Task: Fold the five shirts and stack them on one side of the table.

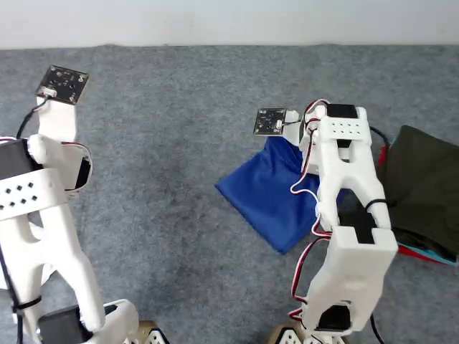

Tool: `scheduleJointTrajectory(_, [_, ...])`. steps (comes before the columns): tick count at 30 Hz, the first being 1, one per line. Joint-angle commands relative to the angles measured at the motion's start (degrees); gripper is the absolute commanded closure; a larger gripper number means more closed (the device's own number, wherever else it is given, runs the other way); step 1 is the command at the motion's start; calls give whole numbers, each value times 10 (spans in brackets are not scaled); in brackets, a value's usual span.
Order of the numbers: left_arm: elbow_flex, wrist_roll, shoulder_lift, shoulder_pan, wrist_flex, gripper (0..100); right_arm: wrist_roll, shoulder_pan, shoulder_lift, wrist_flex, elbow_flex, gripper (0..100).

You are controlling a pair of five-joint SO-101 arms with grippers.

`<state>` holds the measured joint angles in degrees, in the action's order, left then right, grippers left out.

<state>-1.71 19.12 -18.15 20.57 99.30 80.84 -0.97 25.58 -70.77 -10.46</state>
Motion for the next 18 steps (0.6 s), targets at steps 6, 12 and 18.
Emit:
scheduleJointTrajectory(6, [2,4,-21,4,12,986,-25,-2,10,105,-33,902])
scheduleJointTrajectory(12, [2,4,-21,4,12,986,-269,-5,4,104,-89,779])
scheduleJointTrajectory(18, [2,4,-21,4,12,986,-604,-6,4,3,-166,775])
